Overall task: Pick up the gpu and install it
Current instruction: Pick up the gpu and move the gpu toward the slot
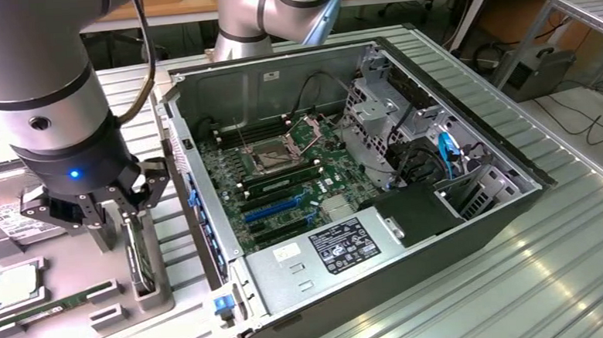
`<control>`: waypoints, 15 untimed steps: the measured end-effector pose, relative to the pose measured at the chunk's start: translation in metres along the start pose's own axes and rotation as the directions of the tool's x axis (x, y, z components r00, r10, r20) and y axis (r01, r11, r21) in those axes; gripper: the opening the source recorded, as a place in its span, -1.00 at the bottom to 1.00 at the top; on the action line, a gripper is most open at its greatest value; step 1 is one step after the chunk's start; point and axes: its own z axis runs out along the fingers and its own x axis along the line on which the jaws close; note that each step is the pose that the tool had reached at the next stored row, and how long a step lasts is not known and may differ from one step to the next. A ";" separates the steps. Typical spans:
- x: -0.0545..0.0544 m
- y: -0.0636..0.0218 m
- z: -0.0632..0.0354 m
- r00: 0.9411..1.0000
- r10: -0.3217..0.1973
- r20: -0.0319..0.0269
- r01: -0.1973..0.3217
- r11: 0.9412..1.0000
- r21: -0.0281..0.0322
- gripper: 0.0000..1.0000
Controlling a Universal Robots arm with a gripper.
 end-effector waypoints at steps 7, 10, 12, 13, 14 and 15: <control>0.005 0.0014 0.0171 1.000 -0.013 0.004 0.013 1.000 -0.001 -0.28; 0.005 0.0043 0.0238 1.000 -0.014 0.006 0.014 1.000 -0.001 -0.28; 0.005 0.0050 0.0281 1.000 -0.014 0.006 0.014 1.000 -0.001 -0.28; 0.005 0.0053 0.0299 1.000 -0.014 0.006 0.014 1.000 -0.001 -0.28; 0.006 0.0054 0.0320 1.000 -0.014 0.006 0.014 1.000 -0.001 -0.28; 0.006 0.0055 0.0338 1.000 -0.014 0.006 0.014 1.000 -0.001 -0.28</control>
